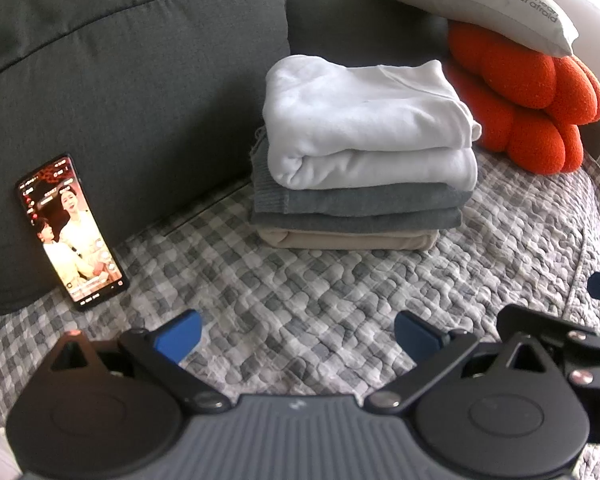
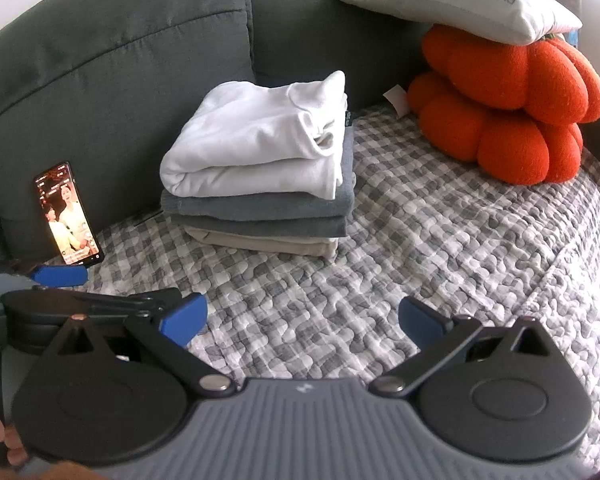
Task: Fold clothes
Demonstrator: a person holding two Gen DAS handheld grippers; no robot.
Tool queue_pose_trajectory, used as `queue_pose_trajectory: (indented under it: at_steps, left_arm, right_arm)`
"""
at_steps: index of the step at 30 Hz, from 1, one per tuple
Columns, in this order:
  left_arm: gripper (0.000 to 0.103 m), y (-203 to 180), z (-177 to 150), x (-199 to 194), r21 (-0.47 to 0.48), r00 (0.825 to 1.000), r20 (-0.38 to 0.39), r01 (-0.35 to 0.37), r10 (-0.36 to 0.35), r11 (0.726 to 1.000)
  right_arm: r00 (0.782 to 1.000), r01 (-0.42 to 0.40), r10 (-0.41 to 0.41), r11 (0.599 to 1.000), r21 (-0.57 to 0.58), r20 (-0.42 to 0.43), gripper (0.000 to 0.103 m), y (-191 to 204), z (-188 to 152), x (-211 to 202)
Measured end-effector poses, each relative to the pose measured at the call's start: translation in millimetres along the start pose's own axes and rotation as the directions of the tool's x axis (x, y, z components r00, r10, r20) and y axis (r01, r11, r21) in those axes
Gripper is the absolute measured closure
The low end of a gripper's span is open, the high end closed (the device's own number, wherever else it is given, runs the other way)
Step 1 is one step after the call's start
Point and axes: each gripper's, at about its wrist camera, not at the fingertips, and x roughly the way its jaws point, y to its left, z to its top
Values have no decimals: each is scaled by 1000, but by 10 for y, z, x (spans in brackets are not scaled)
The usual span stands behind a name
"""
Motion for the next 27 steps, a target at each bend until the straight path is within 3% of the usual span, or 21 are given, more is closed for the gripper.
queue_pose_trajectory:
  at_steps: [27]
  left_arm:
    - [0,-10,-10,8,10,1000,-6,-1,1,1000]
  right_arm:
    - [1000,5,-5,1000,-4,-11,0,-4,13,1]
